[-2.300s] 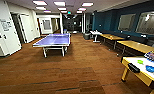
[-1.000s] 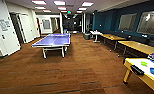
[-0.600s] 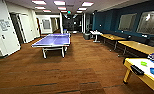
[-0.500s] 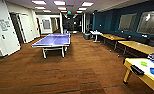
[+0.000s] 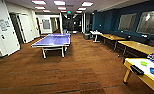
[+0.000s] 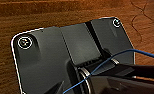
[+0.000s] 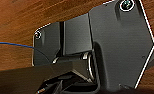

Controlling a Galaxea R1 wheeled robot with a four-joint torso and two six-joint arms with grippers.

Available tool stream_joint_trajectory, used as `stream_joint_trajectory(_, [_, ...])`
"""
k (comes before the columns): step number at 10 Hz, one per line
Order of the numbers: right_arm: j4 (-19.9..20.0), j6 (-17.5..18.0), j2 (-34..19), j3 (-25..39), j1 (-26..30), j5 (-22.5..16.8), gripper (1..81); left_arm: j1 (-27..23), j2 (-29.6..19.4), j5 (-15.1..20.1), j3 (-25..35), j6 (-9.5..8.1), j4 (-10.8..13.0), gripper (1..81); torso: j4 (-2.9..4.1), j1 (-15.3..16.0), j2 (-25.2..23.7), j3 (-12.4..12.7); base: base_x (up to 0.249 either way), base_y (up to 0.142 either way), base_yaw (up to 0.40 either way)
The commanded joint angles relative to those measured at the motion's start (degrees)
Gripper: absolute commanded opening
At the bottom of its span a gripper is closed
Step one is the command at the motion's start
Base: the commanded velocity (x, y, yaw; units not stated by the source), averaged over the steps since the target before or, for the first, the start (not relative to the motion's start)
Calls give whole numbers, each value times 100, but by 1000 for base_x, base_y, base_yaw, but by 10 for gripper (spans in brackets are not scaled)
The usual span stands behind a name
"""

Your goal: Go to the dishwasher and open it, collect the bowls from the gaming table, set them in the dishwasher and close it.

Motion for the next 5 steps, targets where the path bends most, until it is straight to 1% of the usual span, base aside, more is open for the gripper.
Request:
stream_joint_trajectory(1, [-58,-7,-10,14,254,-293,811,-249,-1,265,30,12,64,811,0,0,0,0,0,0,-227])
stream_joint_trajectory(5, [-58,-7,-2,5,245,-293,811,-249,8,274,21,12,64,811,0,0,0,0,0,0,-244])
